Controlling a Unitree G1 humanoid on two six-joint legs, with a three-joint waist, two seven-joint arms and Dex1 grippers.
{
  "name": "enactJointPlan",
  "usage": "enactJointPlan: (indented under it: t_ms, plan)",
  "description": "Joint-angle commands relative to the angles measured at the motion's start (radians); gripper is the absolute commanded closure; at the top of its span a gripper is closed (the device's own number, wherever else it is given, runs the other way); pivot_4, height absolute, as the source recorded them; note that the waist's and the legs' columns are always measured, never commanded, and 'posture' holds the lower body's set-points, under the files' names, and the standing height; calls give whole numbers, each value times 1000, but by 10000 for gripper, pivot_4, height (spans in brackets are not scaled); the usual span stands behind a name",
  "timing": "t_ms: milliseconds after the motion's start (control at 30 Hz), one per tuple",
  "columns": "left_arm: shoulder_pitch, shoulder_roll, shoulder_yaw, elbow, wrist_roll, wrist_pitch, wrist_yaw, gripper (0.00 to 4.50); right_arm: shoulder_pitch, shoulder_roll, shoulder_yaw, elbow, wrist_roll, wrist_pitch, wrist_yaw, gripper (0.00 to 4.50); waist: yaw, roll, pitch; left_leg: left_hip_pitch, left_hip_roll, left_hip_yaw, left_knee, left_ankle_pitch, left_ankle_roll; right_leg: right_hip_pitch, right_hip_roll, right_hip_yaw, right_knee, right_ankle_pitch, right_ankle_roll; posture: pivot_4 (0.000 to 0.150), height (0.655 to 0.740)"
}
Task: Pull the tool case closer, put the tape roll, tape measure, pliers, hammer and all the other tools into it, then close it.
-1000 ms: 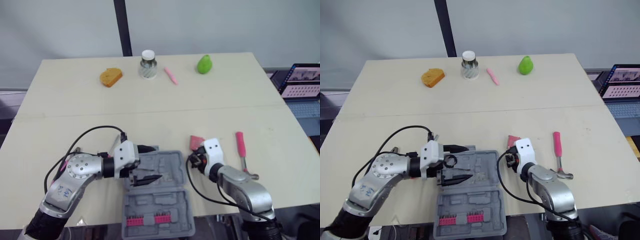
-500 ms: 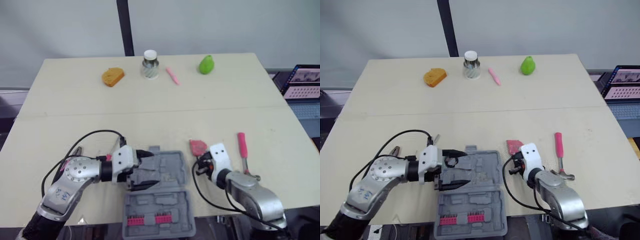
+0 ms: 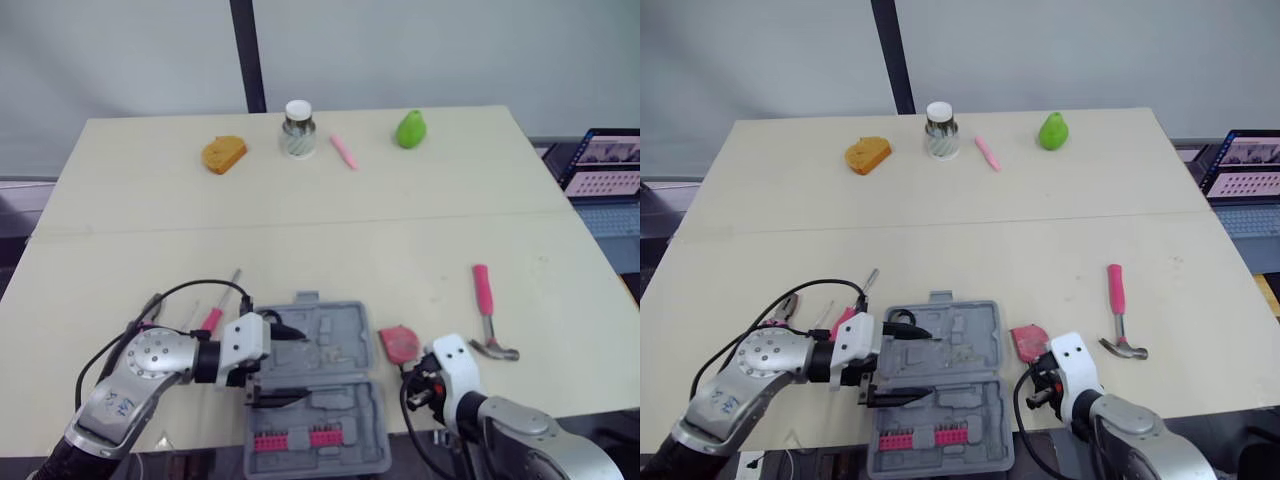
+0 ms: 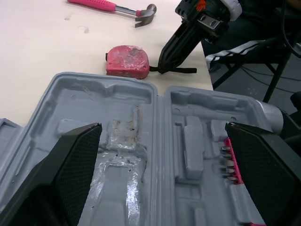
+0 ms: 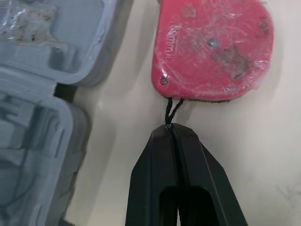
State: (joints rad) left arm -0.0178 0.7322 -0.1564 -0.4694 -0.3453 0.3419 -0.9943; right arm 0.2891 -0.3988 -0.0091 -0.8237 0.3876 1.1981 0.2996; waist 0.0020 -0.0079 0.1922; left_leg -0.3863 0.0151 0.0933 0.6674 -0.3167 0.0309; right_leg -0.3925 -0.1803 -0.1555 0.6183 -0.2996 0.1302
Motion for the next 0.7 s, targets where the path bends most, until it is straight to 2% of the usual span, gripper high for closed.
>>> enactJointPlan:
  t_ms: [33, 700]
  plan:
    - [20, 22, -3, -44, -7, -8, -21, 0, 42, -8, -17, -70, 26, 15, 0, 44518, 0, 0, 0, 0, 0, 0, 0, 0, 0, 0, 0, 0, 0, 0, 0, 1500, 7400]
    - [26, 25, 7, -64, -17, 16, -10, 0, 100, -29, 8, -69, 46, 12, 12, 44518, 2, 0, 0, 0, 0, 0, 0, 0, 0, 0, 0, 0, 0, 0, 0, 1500, 7400]
